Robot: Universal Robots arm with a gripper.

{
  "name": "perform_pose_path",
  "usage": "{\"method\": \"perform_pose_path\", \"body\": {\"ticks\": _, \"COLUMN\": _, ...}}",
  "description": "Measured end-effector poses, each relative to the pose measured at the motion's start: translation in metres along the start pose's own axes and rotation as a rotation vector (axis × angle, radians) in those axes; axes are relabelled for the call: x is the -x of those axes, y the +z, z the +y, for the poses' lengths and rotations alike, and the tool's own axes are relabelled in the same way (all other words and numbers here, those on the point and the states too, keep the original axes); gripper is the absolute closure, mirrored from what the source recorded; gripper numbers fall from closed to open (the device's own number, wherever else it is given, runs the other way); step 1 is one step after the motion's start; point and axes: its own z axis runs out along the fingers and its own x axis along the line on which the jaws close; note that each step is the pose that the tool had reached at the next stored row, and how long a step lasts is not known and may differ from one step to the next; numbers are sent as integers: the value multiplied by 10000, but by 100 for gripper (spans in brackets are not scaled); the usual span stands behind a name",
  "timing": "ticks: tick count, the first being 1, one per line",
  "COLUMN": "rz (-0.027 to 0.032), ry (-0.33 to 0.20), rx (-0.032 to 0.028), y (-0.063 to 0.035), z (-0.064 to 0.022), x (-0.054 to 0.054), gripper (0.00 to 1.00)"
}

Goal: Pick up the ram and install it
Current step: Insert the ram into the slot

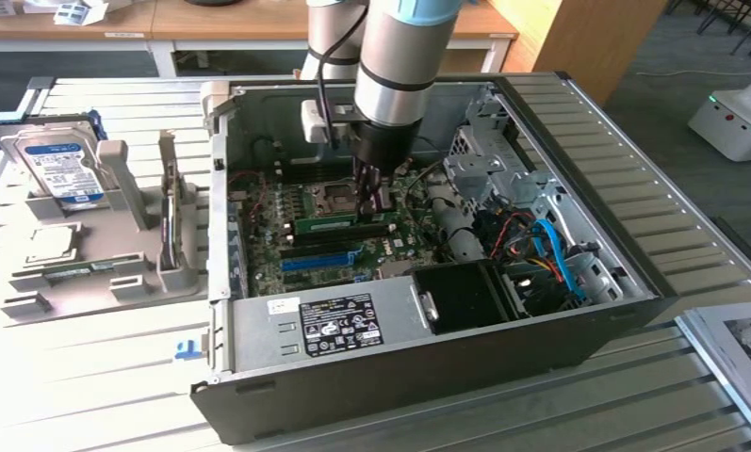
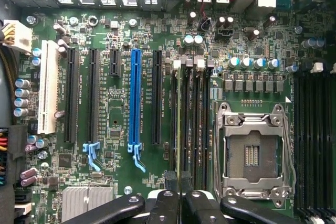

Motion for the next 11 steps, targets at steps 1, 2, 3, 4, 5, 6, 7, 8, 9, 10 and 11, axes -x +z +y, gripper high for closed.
{"method": "perform_pose_path", "body": {"ticks": 1, "rz": 1, "ry": 0, "rx": 1, "y": 0, "z": 7, "x": 0, "gripper": 88}}
{"method": "perform_pose_path", "body": {"ticks": 2, "rz": 0, "ry": 0, "rx": 0, "y": 1, "z": 13, "x": 0, "gripper": 88}}
{"method": "perform_pose_path", "body": {"ticks": 3, "rz": 0, "ry": 0, "rx": 0, "y": 1, "z": 18, "x": 0, "gripper": 88}}
{"method": "perform_pose_path", "body": {"ticks": 4, "rz": 1, "ry": 0, "rx": 0, "y": 1, "z": 19, "x": 0, "gripper": 88}}
{"method": "perform_pose_path", "body": {"ticks": 5, "rz": 2, "ry": -1, "rx": 0, "y": 1, "z": 19, "x": 0, "gripper": 88}}
{"method": "perform_pose_path", "body": {"ticks": 6, "rz": 1, "ry": -1, "rx": 1, "y": 1, "z": 19, "x": 0, "gripper": 88}}
{"method": "perform_pose_path", "body": {"ticks": 7, "rz": 2, "ry": -1, "rx": 1, "y": 2, "z": 19, "x": -1, "gripper": 88}}
{"method": "perform_pose_path", "body": {"ticks": 8, "rz": 0, "ry": 0, "rx": 0, "y": 5, "z": 20, "x": -1, "gripper": 88}}
{"method": "perform_pose_path", "body": {"ticks": 9, "rz": -1, "ry": 0, "rx": 0, "y": 10, "z": 19, "x": -1, "gripper": 88}}
{"method": "perform_pose_path", "body": {"ticks": 10, "rz": 0, "ry": 0, "rx": -2, "y": 15, "z": 19, "x": -1, "gripper": 88}}
{"method": "perform_pose_path", "body": {"ticks": 11, "rz": 1, "ry": 0, "rx": -4, "y": 20, "z": 19, "x": -1, "gripper": 88}}
